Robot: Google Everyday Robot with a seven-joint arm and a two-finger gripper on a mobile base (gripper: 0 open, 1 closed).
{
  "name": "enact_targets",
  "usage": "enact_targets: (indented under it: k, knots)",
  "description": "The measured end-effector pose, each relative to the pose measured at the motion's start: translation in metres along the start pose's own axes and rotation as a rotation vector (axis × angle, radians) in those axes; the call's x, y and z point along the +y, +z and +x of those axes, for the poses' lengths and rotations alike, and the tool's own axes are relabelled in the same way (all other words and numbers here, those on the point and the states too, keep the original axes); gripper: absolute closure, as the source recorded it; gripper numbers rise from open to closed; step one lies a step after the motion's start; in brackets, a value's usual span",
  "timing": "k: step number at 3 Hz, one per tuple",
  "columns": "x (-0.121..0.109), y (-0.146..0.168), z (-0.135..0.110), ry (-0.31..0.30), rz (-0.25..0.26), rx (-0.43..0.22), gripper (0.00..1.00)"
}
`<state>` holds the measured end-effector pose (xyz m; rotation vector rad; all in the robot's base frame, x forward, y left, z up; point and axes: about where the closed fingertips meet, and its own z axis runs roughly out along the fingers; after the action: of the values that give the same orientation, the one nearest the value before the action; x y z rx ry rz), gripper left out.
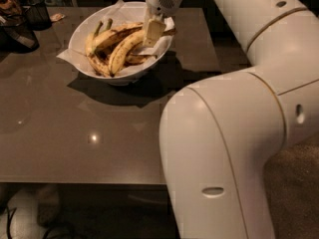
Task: Pick banana from white bowl
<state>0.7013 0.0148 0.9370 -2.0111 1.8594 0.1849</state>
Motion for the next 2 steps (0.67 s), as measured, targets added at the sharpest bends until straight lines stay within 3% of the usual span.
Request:
enact_targets:
  k: [1,2]
  knots:
    - [0.0212,-0.0265,0.0066,-0.031,0.017,-0.08,1.0]
    - [0.0224,-0.0252,0.006,-0.032,0.017,-0.084,1.0]
